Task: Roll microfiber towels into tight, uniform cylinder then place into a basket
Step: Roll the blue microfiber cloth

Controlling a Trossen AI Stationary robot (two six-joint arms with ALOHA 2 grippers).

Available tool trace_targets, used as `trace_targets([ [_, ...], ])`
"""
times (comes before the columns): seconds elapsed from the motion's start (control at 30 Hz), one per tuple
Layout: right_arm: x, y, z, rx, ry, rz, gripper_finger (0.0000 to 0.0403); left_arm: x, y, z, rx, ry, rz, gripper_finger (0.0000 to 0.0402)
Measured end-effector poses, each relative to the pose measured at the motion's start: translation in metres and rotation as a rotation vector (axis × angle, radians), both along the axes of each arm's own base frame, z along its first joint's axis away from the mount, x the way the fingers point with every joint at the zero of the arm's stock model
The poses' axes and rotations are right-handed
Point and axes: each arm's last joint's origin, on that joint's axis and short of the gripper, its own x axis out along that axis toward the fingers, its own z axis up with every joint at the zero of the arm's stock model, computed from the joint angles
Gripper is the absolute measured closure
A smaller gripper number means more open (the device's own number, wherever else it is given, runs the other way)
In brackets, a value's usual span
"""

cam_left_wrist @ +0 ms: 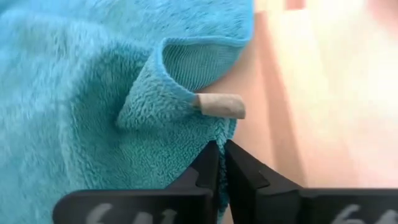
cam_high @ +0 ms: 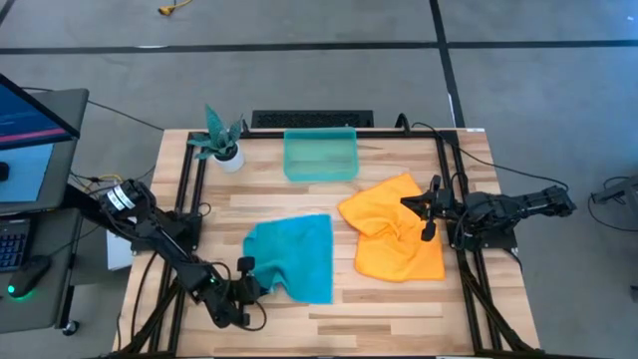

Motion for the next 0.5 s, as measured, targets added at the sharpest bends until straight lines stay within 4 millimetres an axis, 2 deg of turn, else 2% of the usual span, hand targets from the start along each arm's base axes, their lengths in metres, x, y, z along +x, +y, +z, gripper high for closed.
trace_targets([
  [0.2,0.0,0.0,0.0,0.0,0.0,0.0,0.0351,0.008,-0.009,0.012,0.012,-0.009,-0.052,0.0397],
  [0.5,0.0,0.0,0.0,-0.008,0.002,0.0,0.0351,0.015,-0.018,0.029,0.024,0.018,-0.028,0.0398],
])
